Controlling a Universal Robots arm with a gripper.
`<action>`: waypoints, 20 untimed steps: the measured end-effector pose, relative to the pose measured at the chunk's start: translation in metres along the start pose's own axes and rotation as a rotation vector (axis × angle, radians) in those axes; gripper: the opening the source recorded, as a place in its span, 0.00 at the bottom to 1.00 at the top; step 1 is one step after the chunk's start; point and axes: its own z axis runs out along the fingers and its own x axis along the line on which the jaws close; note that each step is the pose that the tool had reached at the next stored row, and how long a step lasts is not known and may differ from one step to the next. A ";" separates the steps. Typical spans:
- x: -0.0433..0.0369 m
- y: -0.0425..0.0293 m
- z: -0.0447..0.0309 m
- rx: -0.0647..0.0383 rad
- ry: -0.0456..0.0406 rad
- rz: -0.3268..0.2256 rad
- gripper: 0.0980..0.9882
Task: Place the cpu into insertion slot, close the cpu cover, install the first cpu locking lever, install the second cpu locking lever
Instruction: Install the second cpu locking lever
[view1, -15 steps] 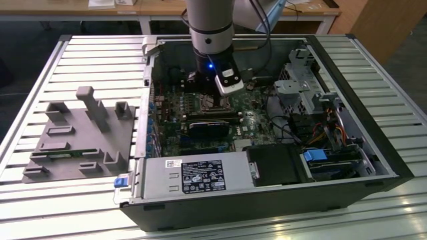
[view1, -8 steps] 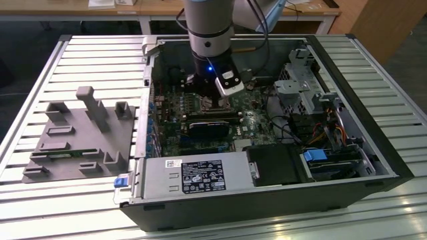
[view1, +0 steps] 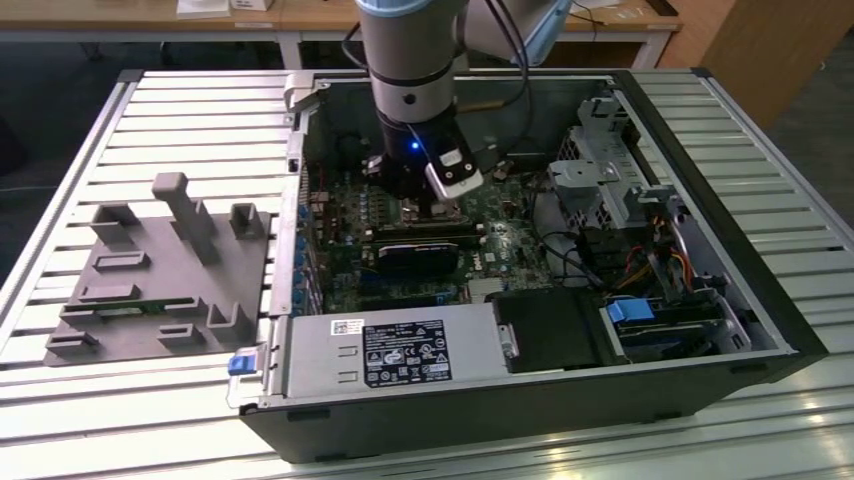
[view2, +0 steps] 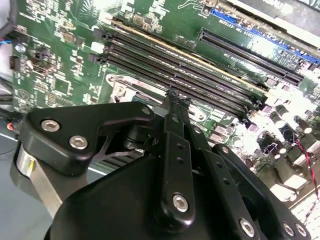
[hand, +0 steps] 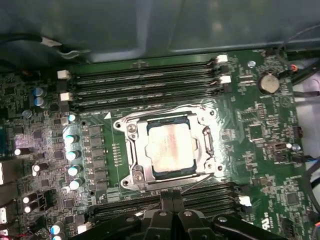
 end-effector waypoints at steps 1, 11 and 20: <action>0.0007 -0.0007 0.0010 -0.002 0.0006 -0.004 0.01; 0.0040 -0.0140 0.0018 -0.057 0.0086 -0.006 0.01; 0.0085 -0.0276 0.0018 -0.133 0.0190 0.003 0.01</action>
